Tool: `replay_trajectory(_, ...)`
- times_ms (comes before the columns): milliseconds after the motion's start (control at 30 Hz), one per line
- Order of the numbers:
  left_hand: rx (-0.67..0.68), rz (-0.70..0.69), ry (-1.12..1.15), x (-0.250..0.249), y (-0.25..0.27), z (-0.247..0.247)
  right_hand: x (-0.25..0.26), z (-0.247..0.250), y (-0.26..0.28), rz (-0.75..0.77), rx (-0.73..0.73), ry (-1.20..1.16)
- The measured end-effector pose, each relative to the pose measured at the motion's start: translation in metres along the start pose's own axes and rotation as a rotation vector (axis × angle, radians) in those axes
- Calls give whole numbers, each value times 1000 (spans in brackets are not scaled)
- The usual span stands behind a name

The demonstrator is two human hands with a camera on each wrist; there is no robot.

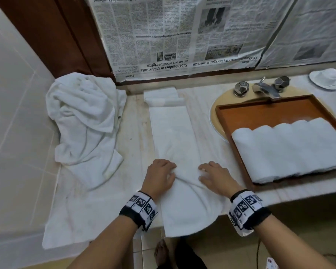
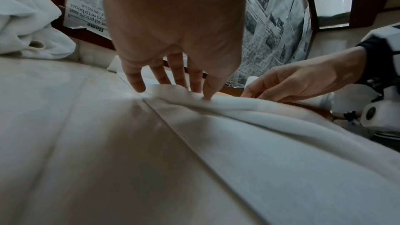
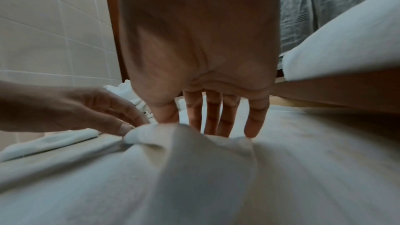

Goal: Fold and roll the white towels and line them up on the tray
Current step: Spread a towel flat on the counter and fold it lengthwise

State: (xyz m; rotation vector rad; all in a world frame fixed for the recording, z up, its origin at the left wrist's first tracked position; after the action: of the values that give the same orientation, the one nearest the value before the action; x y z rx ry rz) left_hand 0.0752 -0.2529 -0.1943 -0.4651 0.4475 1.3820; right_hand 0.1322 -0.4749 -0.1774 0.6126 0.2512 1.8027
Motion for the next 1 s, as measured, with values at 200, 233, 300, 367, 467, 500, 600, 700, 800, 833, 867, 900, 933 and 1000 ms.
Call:
replay_trajectory(200,-7,-21,-80,3,12,9,16,4,36,-77,-57,-103)
replay_trajectory(233,5,-6,-83,5,14,11,23,5,46,-67,-76,-136)
replay_trajectory(300,24,29,-76,10,20,15,39,5,68,-2,-115,-152)
replay_trajectory(367,19,34,-22,14,29,15,57,-1,89,70,-124,-126)
replay_trajectory(467,9,6,37,19,43,12,81,-23,106,128,-49,-124)
replay_trajectory(500,5,6,36,19,46,11,87,-33,108,139,-22,-120)
replay_trajectory(600,-22,8,66,18,54,9,93,-62,107,155,22,-102)
replay_trajectory(700,-11,-22,104,11,64,5,92,-80,106,144,38,-123)
replay_trajectory(800,-25,-7,127,8,77,-1,89,-89,109,155,36,-146)
replay_trajectory(833,-46,10,137,9,80,-3,88,-90,110,161,30,-154)
replay_trajectory(867,-65,35,152,9,83,-5,88,-89,111,167,19,-159)
replay_trajectory(900,-79,64,168,10,85,-6,89,-90,112,173,7,-160)
replay_trajectory(933,-87,93,176,9,87,-6,90,-90,113,179,-7,-161)
replay_trajectory(1000,-102,124,166,7,88,-7,94,-92,115,198,-22,-155)
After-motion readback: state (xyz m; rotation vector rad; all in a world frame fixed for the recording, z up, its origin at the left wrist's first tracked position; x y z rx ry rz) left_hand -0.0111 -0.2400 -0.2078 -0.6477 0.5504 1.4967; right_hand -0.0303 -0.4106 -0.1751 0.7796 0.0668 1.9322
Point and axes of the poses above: each hand's wrist, its own y-axis away from the middle knuckle, its own z-axis out of the back of the hand, x = y × z, the point moved 3 cm from there along -y, towards the middle knuckle, and after that the axes turned 6 degrees about -z, right-handed, at the moved point
